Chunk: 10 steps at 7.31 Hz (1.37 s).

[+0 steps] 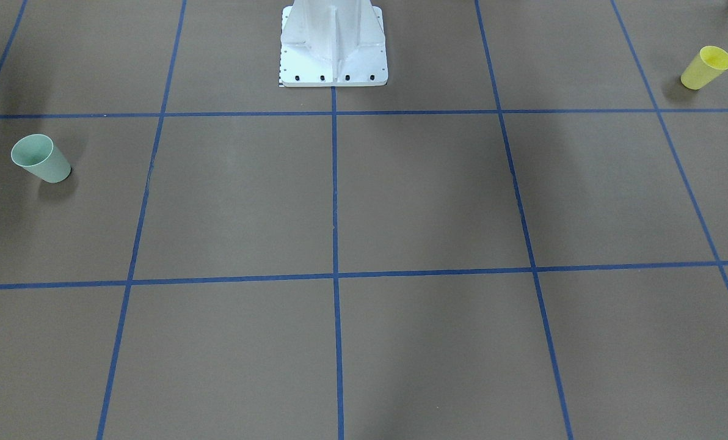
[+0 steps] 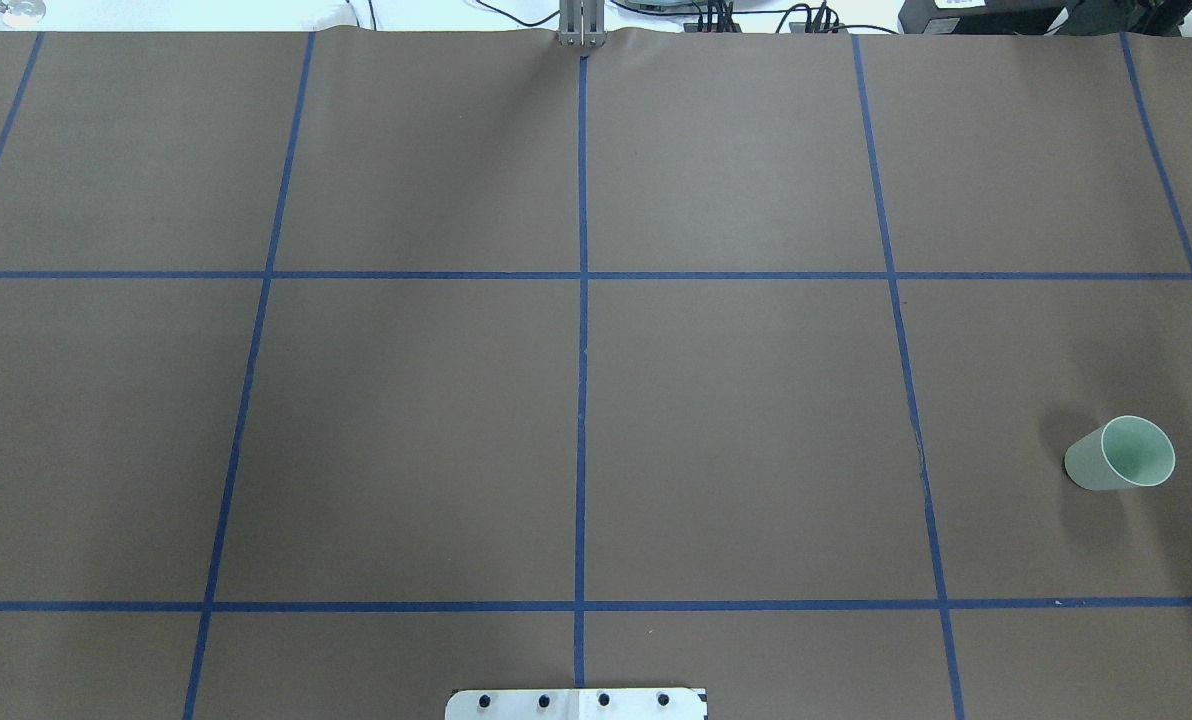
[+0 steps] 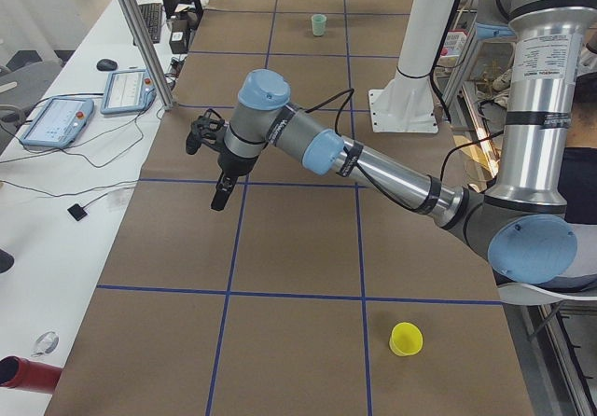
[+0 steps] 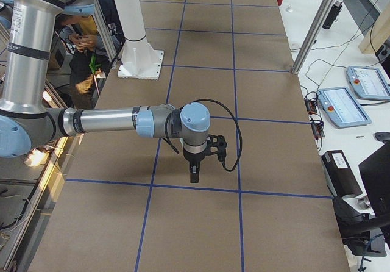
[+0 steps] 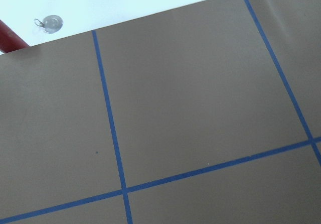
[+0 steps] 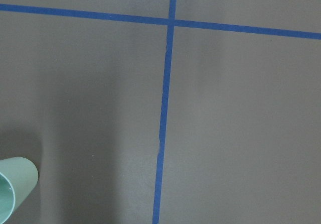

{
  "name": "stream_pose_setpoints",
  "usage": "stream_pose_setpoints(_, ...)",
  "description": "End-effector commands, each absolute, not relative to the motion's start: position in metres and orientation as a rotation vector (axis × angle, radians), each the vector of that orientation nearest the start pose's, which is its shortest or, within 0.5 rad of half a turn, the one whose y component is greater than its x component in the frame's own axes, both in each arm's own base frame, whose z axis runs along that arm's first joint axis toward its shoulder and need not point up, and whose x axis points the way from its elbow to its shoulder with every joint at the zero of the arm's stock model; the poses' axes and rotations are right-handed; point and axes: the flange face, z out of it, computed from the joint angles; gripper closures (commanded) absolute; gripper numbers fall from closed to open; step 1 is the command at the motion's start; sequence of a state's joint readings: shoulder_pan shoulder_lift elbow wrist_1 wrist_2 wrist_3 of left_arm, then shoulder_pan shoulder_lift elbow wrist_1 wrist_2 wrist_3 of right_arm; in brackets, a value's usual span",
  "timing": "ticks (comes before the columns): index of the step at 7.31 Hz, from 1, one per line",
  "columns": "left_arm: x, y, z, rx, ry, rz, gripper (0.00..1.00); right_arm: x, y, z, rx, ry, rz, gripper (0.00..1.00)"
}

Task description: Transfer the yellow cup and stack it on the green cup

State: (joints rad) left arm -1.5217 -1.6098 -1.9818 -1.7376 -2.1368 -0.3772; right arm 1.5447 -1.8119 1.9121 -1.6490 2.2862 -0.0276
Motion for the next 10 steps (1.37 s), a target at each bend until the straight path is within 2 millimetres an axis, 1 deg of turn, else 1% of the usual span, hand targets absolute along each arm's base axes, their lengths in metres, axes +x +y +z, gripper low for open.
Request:
stream_pose_setpoints(1, -0.012, -0.507, 0.41, 0.507, 0.519, -0.306, 0.0, 0.058, -0.39, 0.61, 0.02, -0.716, -0.06, 0.0)
stream_pose_setpoints(2, 0.006, -0.511, 0.411, 0.524, 0.443, -0.368, 0.0, 0.058, -0.39, 0.611, 0.017, -0.716, -0.057, 0.0)
stream_pose_setpoints(3, 0.013, -0.513, 0.418, 0.513, 0.362, -0.431, 0.0, 0.058, -0.39, 0.61, 0.018, -0.718, -0.058, 0.0)
stream_pose_setpoints(4, 0.026, -0.515, 0.424, 0.483, 0.272, -0.52, 0.0, 0.058, -0.39, 0.609, 0.02, -0.718, -0.059, 0.0)
stream_pose_setpoints(5, 0.045, -0.518, 0.431, 0.453, 0.12, -0.607, 0.0, 0.058, -0.39, 0.61, 0.018, -0.718, -0.058, 0.0)
stream_pose_setpoints(6, 0.059, -0.513, 0.441, 0.424, 0.017, -0.697, 0.0, 0.058, -0.39, 0.61, 0.018, -0.718, -0.058, 0.0)
stream_pose_setpoints(7, 0.07, -0.509, 0.449, 0.399, -0.017, -0.773, 0.0, 0.058, -0.389, 0.612, 0.014, -0.718, -0.056, 0.0)
stream_pose_setpoints(8, 0.071, -0.502, 0.46, 0.395, -0.148, -0.825, 0.0, 0.058, -0.382, 0.62, -0.004, -0.718, -0.048, 0.0)
stream_pose_setpoints(9, 0.07, -0.496, 0.47, 0.369, -0.207, -0.892, 0.0, 0.058, -0.375, 0.624, -0.017, -0.718, -0.042, 0.0)
stream_pose_setpoints(10, 0.075, -0.486, 0.484, 0.352, -0.302, -0.945, 0.0, 0.057, -0.372, 0.625, -0.024, -0.736, -0.039, 0.0)
